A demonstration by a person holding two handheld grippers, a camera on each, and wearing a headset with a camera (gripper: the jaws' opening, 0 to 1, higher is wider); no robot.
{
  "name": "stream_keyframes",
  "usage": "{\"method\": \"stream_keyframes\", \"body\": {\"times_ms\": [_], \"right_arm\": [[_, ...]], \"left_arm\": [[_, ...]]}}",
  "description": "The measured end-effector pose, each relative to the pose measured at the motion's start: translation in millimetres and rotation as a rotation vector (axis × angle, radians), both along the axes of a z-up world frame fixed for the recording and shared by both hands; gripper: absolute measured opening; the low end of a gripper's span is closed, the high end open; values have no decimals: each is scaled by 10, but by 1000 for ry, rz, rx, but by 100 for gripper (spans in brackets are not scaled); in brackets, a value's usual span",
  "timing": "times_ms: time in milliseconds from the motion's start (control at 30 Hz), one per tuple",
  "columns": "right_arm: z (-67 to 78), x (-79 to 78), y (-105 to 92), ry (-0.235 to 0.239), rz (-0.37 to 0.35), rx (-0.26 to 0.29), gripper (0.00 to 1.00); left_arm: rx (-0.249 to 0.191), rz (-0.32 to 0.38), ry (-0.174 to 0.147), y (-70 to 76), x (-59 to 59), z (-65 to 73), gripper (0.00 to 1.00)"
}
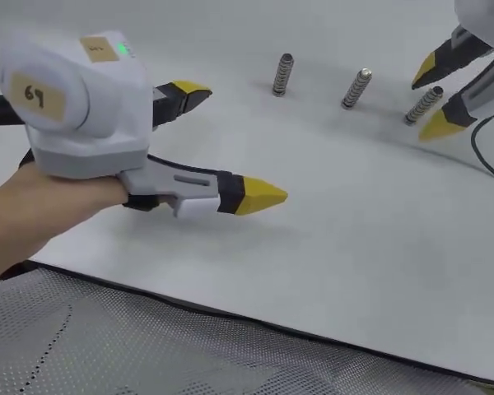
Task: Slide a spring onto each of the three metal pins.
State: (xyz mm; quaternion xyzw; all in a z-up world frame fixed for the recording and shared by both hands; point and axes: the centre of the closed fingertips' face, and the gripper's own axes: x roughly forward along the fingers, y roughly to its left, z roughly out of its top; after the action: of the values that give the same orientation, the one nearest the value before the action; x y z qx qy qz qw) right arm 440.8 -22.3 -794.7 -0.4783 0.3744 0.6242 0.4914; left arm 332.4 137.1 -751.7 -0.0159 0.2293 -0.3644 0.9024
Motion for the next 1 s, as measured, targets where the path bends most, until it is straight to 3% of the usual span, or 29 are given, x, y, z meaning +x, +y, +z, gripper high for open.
{"method": "stream_keyframes", "body": {"times_ms": [500,767,1000], "right_arm": [[42,-66,84,-3,-169,191,88],[109,-110,71,15,-279,283,97],[221,-272,11,27,-357,350,100]], "left_arm": [[0,-2,-6,5,7,27,89],[7,-11,-9,-13,25,36,90],[12,-24,-14,-39,46,60,89]]}}
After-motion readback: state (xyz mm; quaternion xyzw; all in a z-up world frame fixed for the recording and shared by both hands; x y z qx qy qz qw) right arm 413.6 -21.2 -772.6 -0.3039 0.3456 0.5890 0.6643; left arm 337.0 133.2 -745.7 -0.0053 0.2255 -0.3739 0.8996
